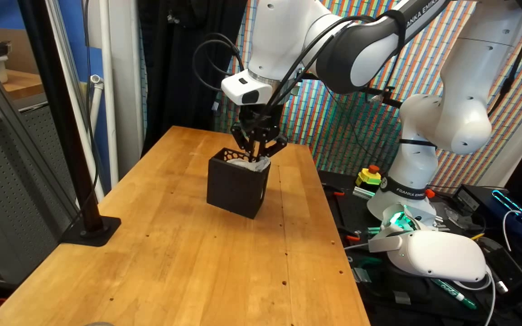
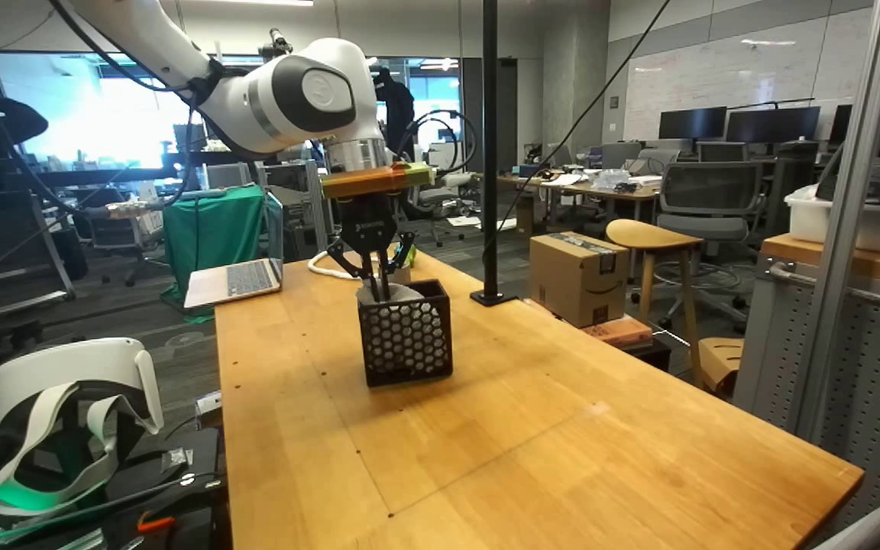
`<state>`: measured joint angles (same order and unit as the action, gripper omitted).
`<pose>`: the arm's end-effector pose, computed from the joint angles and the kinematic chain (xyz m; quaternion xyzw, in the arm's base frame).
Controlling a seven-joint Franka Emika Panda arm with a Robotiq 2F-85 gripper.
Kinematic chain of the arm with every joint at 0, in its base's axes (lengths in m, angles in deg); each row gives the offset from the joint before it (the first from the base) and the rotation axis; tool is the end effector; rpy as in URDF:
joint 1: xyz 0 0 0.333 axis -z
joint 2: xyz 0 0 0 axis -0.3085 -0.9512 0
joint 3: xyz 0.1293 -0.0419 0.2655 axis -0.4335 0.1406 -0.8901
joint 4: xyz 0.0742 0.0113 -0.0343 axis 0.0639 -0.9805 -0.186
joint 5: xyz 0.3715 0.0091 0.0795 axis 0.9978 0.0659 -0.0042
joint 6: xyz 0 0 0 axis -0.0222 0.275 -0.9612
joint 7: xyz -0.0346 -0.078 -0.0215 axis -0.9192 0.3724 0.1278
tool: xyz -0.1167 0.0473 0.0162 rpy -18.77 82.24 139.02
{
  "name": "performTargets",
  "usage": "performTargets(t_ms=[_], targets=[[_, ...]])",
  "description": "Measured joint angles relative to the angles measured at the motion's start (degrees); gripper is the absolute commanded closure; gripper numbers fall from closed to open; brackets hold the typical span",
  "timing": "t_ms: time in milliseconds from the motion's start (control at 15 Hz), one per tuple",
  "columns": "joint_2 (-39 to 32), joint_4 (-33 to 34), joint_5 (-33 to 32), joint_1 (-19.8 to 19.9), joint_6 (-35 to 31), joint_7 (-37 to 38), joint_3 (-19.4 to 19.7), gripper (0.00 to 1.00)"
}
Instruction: Put the towel in the box
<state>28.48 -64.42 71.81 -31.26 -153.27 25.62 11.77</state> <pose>0.4582 0.2073 0.3396 0.7277 0.6795 -0.0361 0.0857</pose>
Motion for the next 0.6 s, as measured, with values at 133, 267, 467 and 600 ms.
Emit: performTargets(t_ms=[133, 267, 467, 600], targets=[[-0.6, 0.0, 0.5, 0.3, -0.5, -0.5, 0.2, 0.84], [-1.2, 0.0, 1.1, 0.6, -1.1, -1.3, 0.5, 0.84], [-2.5, 0.2, 3.2, 1.1, -1.8, -3.3, 1.0, 0.84], [-3.9, 0.8, 5.1, 1.6, -2.0, -4.8, 1.2, 0.84]])
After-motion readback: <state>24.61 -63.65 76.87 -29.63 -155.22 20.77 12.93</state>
